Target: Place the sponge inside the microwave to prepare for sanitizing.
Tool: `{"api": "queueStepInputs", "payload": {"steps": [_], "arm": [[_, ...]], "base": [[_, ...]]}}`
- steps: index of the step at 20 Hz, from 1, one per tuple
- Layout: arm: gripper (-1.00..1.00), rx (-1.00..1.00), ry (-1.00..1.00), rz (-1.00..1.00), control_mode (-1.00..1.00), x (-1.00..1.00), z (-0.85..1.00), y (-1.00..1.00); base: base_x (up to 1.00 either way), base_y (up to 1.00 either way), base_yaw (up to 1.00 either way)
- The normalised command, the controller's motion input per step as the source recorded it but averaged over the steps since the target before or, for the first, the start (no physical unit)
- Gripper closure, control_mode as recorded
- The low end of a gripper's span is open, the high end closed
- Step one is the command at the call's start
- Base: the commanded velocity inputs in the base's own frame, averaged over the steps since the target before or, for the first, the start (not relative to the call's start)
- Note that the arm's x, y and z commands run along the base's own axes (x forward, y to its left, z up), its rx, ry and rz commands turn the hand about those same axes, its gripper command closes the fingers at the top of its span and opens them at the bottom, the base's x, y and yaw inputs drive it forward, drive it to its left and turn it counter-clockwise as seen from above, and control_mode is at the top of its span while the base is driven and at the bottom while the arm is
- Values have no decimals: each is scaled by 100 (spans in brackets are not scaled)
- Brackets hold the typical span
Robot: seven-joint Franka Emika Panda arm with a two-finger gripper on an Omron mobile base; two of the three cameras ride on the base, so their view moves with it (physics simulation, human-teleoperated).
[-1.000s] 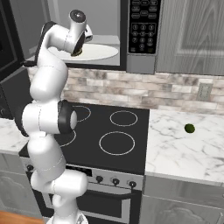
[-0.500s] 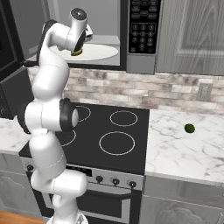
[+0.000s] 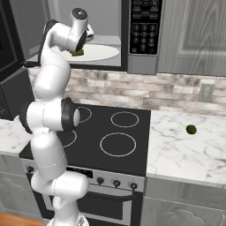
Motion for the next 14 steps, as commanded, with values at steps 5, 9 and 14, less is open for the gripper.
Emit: {"api": "queueStepInputs", "payload": {"steps": [5,9,14], "arm": [[-100,0,0,0,-100,-1,3,0],[-100,0,0,0,-100,-24,7,-4],[-100,0,0,0,-100,-33,10,-11]], "base": [[0,0,0],[0,0,0],[0,0,0]]}}
